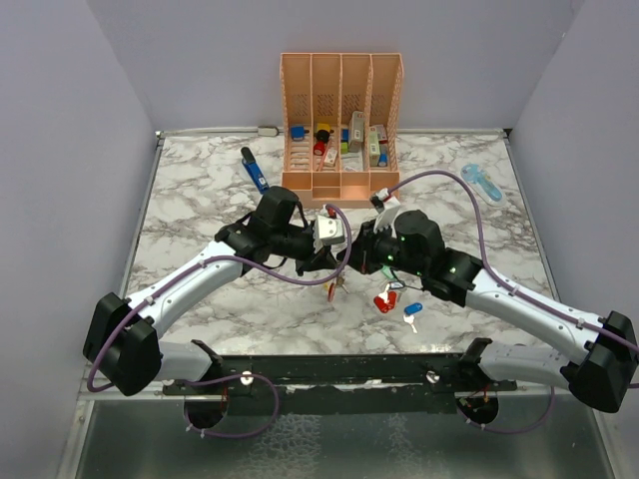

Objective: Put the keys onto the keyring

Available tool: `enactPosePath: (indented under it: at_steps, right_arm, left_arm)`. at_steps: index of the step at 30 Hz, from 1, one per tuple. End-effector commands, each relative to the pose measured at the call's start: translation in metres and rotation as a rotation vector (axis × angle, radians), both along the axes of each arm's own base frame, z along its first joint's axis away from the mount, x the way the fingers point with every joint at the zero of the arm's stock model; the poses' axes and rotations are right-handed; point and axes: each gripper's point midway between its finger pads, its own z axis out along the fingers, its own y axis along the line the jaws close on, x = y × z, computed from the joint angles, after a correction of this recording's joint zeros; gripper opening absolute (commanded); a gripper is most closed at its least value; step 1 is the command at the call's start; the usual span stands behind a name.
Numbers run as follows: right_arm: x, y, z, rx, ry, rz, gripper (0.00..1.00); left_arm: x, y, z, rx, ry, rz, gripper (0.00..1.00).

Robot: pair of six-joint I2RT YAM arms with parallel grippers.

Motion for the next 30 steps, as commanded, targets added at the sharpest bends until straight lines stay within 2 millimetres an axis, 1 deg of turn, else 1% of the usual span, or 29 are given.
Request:
enactPosePath:
  at_steps: [1,6,16,20,30]
  right_arm:
    - [0.0045,-0.0034,0.0136,0.000,-0.024,-0.042,0.01]
    - [0.0021,-0.0031,0.0114,-0.005,-0.022,-0.036,0.01]
    - [-0.0044,0.0040,0.0142,-0.001,-0.036,-0.009,0.01]
    - [-0.0034,0.0044,0.0125,-0.007,-0.039,-0.016,0.01]
    - [0.0011,-0.0048,0.0075,-0.033,-0.040,-0.069,0.01]
  left_arm:
    - [0.0027,-0.0044,0.0123,-0.023,-0.025,0.007,0.00]
    - [0.0051,-0.0058,0.0164,-0.029,-0.032,0.011,0.00]
    - [0.0100,-0.0059,0.0161,-0.020,-0.030,0.037,0.00]
    - [0.0085,-0.0066,0.0175,-0.024,-0.023,0.035,0.00]
    - [0.0055,-0.0065,0.0205,-0.030,-0.015,0.027,0.00]
